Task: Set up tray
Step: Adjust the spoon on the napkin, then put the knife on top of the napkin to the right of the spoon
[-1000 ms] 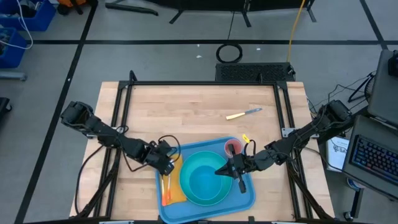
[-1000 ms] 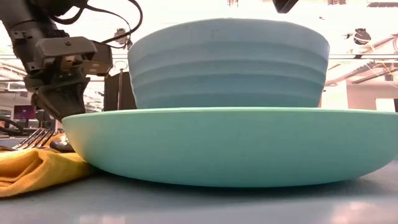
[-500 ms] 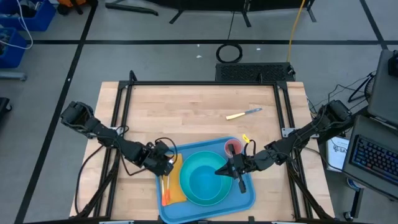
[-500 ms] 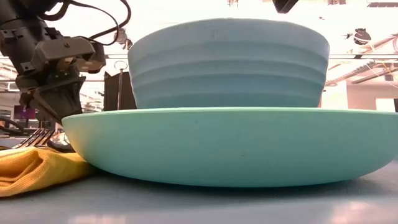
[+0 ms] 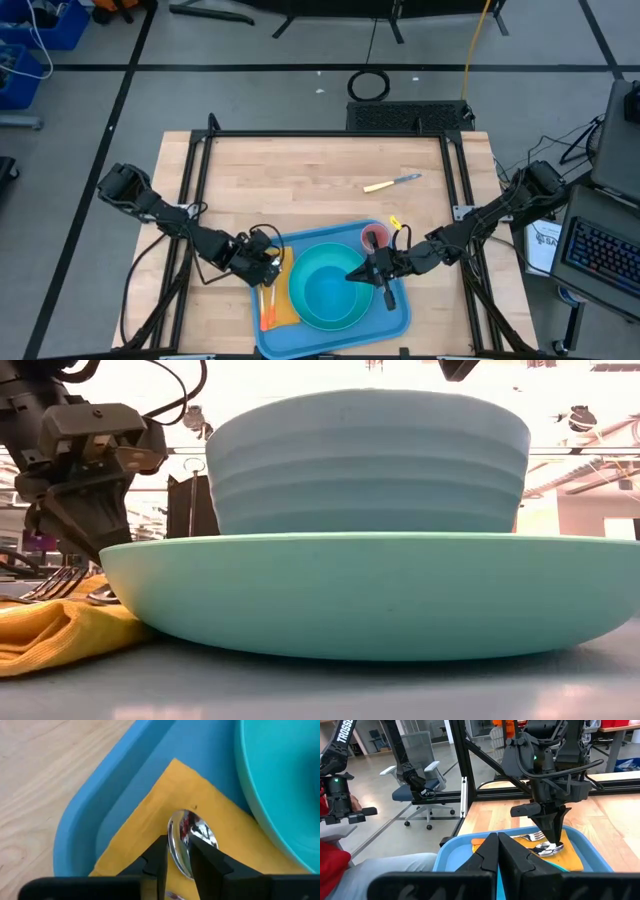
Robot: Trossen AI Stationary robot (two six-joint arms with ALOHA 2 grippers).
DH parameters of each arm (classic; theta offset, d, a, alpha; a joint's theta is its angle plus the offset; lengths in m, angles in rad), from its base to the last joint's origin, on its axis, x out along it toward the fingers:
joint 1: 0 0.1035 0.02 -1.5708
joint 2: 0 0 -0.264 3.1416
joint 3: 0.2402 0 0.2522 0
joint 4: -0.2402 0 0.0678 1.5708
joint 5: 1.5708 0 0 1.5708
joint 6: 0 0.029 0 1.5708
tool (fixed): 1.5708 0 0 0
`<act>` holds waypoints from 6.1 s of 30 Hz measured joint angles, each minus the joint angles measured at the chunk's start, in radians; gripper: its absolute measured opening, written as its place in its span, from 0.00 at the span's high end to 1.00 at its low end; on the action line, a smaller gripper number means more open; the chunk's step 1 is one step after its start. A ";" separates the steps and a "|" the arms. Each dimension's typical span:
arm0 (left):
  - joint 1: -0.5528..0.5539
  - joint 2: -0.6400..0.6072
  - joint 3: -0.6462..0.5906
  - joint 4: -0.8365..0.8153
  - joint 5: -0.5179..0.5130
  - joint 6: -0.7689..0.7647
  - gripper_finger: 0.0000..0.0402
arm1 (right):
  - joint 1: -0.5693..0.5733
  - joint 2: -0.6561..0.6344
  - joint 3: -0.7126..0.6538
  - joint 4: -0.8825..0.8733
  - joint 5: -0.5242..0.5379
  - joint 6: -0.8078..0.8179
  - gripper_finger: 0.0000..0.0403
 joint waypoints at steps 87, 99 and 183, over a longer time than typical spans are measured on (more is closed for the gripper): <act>-0.142 -0.273 0.002 -0.129 -0.715 0.362 0.81 | -1.236 0.133 0.286 -1.284 -0.373 -0.729 0.81; -0.142 -0.272 0.002 -0.126 -0.714 0.343 0.81 | -1.191 0.133 0.163 -1.238 -0.386 -0.773 0.77; -0.136 -0.272 0.001 -0.091 -0.684 0.345 0.81 | -1.120 0.138 0.063 -1.001 -0.160 -0.876 0.95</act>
